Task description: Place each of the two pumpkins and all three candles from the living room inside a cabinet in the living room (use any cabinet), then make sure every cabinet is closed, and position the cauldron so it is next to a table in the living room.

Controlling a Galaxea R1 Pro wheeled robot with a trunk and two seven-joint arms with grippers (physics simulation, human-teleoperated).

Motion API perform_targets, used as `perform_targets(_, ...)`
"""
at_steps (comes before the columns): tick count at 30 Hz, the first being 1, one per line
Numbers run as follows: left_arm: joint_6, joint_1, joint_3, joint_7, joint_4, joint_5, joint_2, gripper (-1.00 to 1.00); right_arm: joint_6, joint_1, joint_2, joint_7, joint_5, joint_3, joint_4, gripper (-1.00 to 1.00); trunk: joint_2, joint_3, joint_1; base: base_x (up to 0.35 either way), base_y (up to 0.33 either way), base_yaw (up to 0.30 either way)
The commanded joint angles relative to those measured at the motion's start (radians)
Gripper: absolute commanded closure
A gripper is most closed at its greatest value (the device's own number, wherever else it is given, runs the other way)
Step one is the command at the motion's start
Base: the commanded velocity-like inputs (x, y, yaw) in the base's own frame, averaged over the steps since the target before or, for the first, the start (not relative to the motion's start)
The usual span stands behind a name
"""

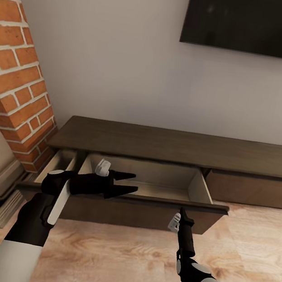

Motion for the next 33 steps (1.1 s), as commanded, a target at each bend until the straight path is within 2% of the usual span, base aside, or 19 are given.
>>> perform_targets(1, 0.0, 0.0, 0.0, 0.0, 0.0, 0.0, 0.0, -1.0, 0.001, 0.001, 0.0, 0.005, 0.009, 0.041, 0.002, 1.0, 0.0, 0.0, 0.0, -0.292, 0.0, 0.0)
perform_targets(7, -0.001, 0.0, 0.004, -0.001, 0.0, 0.0, 0.001, -1.0, 0.001, 0.001, 0.0, 0.005, 0.009, 0.041, 0.002, 1.0, 0.0, 0.0, 0.0, -0.1, 0.0, 0.0)
perform_targets(33, -0.001, 0.0, 0.006, -0.002, 0.0, 0.0, 0.001, -1.0, 0.01, 0.003, 0.002, 0.006, 0.008, 0.042, 0.005, 1.0, 0.0, 0.0, 0.0, -0.001, 0.0, 0.0)
